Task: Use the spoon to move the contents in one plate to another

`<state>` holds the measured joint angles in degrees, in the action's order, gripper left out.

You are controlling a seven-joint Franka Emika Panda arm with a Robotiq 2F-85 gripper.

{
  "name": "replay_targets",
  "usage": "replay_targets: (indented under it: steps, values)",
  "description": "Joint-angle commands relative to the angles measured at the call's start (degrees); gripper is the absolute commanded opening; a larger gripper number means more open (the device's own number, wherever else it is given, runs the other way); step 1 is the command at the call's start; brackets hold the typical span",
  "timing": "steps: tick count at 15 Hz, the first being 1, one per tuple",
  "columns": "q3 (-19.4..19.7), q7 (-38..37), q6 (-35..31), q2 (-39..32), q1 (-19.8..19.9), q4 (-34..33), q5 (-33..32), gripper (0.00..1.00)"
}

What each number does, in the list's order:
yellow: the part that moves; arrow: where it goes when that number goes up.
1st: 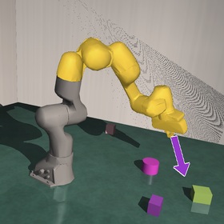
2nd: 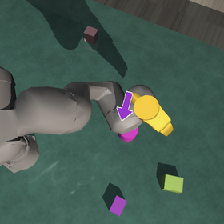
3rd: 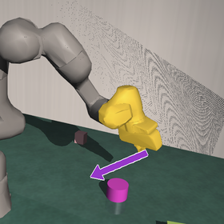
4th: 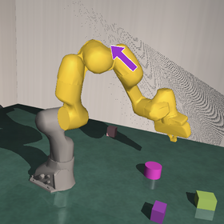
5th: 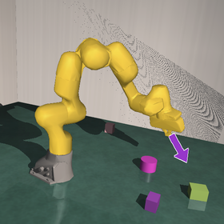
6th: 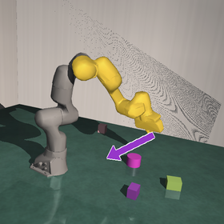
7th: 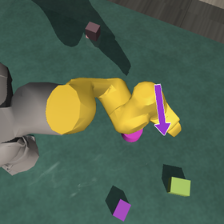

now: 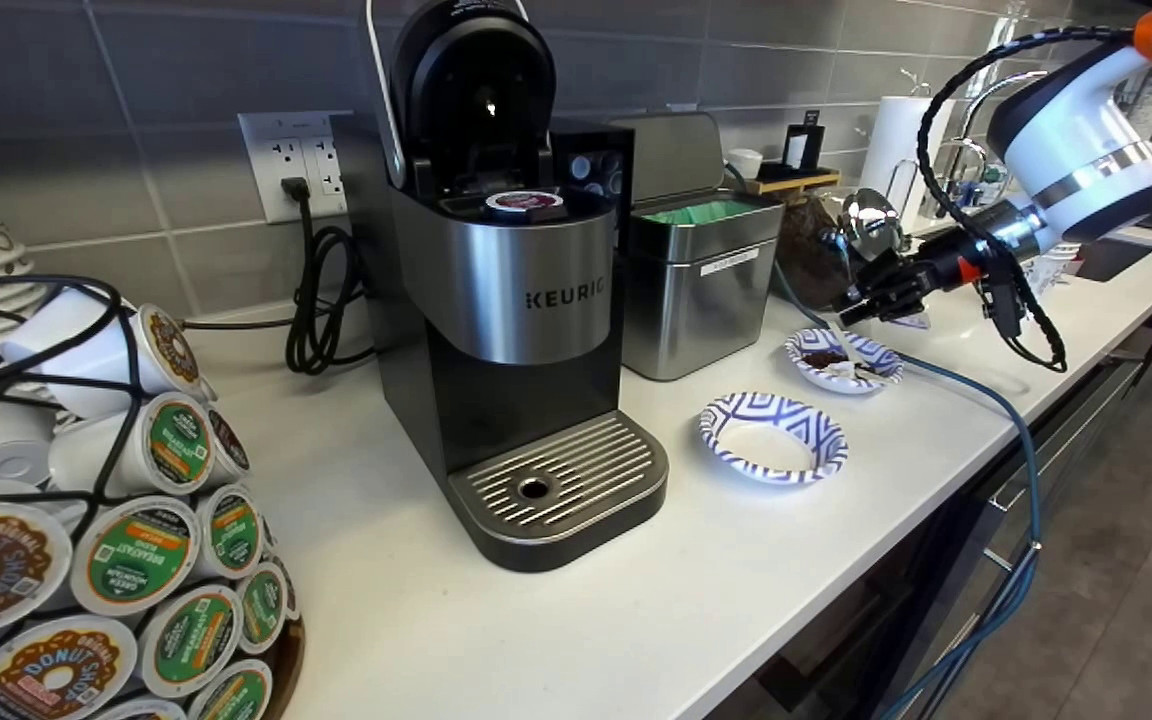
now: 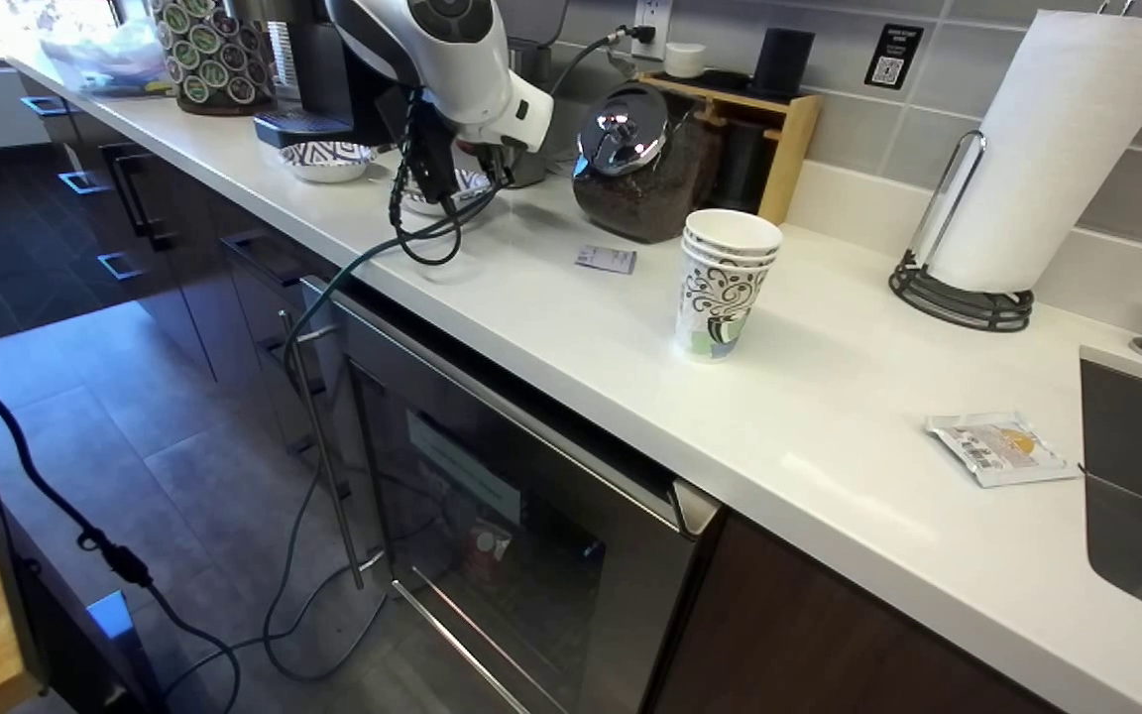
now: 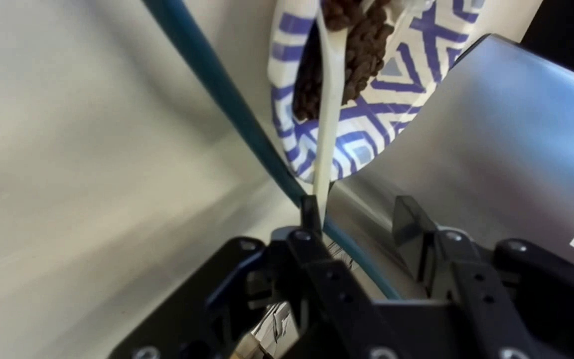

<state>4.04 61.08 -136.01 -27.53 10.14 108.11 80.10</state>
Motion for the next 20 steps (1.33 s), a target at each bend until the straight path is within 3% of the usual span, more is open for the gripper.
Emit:
replay_targets:
  steps: [1, 3, 7, 14, 15, 16, 17, 18, 19, 20]
  values:
    - [-0.2, 1.5, 0.7, 1.0, -0.3, 2.1, 1.2, 0.42]
    - [-0.3, 2.2, 0.1, 0.3, -0.3, 1.4, 1.8, 0.48]
    - [-0.3, 3.3, 0.0, 0.0, -0.3, 0.5, 2.6, 0.47]
    - [-0.2, 3.3, -0.4, -2.5, -0.5, -1.9, 2.8, 0.37]
    - [-0.2, 3.3, -0.5, -2.8, -0.5, -2.2, 2.9, 0.38]
    - [-0.2, 3.3, -0.7, -2.8, -0.5, -2.1, 2.9, 0.5]
    - [-0.3, 3.5, -0.5, -2.6, -0.4, -2.1, 3.2, 0.5]
    - [-0.3, 3.9, -0.2, -2.2, -0.2, -1.9, 3.5, 0.44]
    - [-0.3, 4.2, -0.3, -2.0, -0.2, -1.9, 3.8, 0.48]
    - [-0.3, 4.4, -0.5, -2.2, -0.3, -2.2, 3.9, 0.45]
